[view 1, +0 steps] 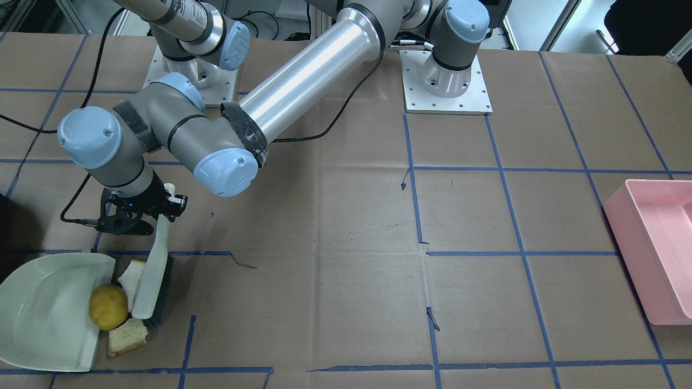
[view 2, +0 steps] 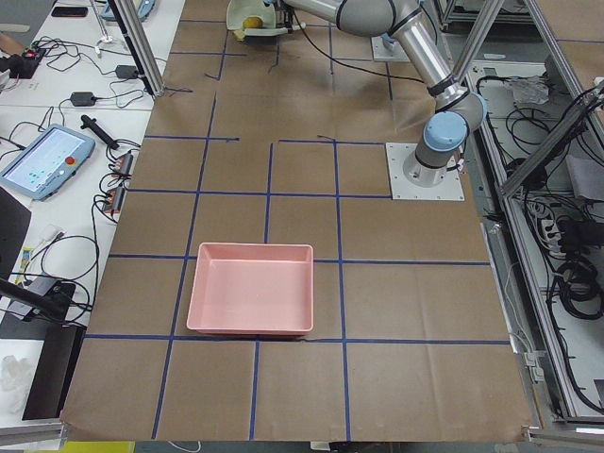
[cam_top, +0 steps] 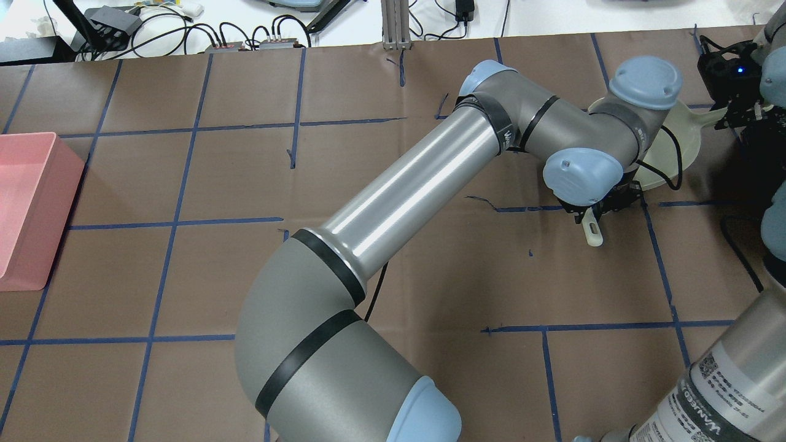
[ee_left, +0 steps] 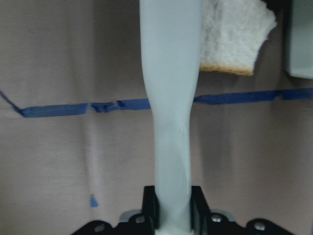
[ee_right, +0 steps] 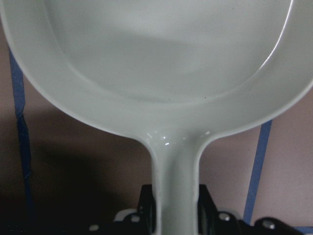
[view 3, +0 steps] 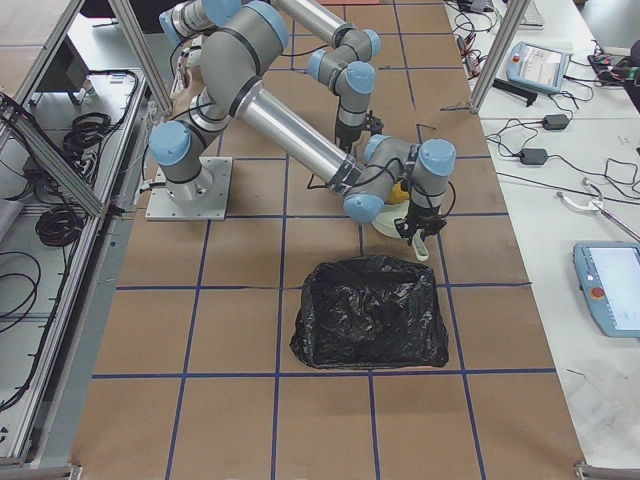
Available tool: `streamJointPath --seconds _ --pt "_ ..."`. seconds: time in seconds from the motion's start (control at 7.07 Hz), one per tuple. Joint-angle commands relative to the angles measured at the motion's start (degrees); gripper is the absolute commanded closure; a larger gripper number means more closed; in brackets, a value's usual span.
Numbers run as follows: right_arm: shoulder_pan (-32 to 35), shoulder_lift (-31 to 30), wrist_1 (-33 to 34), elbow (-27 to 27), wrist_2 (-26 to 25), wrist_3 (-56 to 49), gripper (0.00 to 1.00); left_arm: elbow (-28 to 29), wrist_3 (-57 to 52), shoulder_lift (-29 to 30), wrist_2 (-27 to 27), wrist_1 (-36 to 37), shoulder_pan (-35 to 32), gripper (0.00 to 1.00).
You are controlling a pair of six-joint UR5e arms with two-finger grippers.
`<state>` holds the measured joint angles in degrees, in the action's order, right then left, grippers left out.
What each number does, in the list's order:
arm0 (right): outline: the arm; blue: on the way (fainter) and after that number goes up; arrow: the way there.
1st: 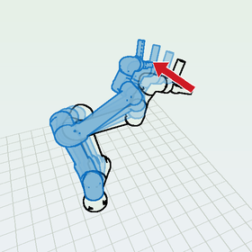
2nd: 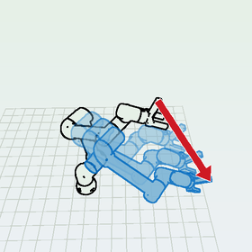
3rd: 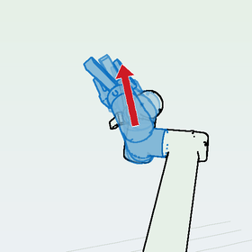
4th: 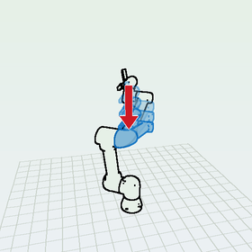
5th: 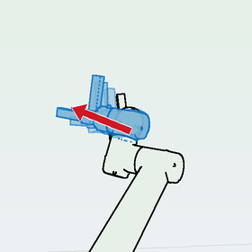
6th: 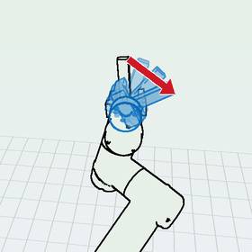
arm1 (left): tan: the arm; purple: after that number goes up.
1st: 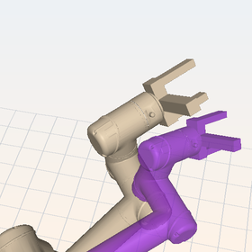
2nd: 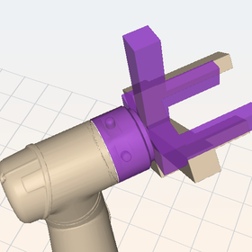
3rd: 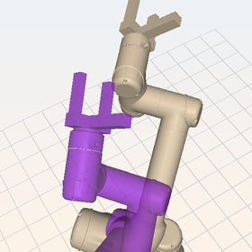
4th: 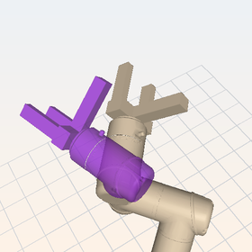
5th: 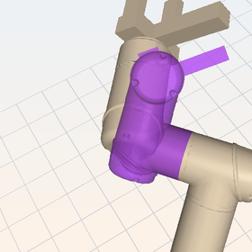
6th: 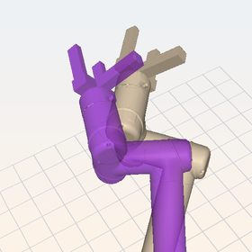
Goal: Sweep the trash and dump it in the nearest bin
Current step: 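Sweep the bread, sponge and yellow ball into the dustpan with the brush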
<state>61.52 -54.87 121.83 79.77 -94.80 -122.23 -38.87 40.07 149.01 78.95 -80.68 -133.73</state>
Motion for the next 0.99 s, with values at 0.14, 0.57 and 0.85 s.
streamJointPath --seconds 0.14,0.57,0.85 --pt "0.09 0.03 -0.01 0.12 0.85 0.24 1.0 1.77 0.09 2.59 -12.98 8.86 -0.48 1.0" --pt "0.0 -0.06 -0.8 0.04 1.63 0.33 1.0 3.89 4.83 3.58 -21.1 11.52 -1.01 1.0" --pt "0.09 -0.15 -0.89 0.04 1.72 0.33 1.0 3.54 5.01 1.65 -16.58 9.85 -0.75 1.0"
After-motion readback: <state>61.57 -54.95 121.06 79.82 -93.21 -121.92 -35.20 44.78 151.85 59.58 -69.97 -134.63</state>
